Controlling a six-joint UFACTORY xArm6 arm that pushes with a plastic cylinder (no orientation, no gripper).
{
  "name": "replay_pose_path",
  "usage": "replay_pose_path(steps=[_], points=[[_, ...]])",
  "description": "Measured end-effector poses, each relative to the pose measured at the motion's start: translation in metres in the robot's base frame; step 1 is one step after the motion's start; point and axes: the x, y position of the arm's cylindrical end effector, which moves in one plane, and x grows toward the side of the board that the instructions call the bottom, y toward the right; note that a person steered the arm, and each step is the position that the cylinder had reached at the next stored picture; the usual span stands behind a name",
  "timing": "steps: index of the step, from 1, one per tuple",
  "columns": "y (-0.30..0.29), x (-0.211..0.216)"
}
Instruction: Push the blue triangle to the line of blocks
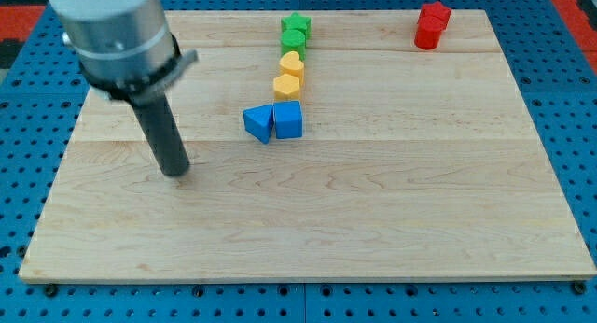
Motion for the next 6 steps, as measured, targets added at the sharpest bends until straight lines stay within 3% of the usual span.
replay_pose_path(steps=[1,2,3,6], points=[[-0.014,-0.055],[0.023,-0.090],[0.075,-0.093],[0.118,0.004]])
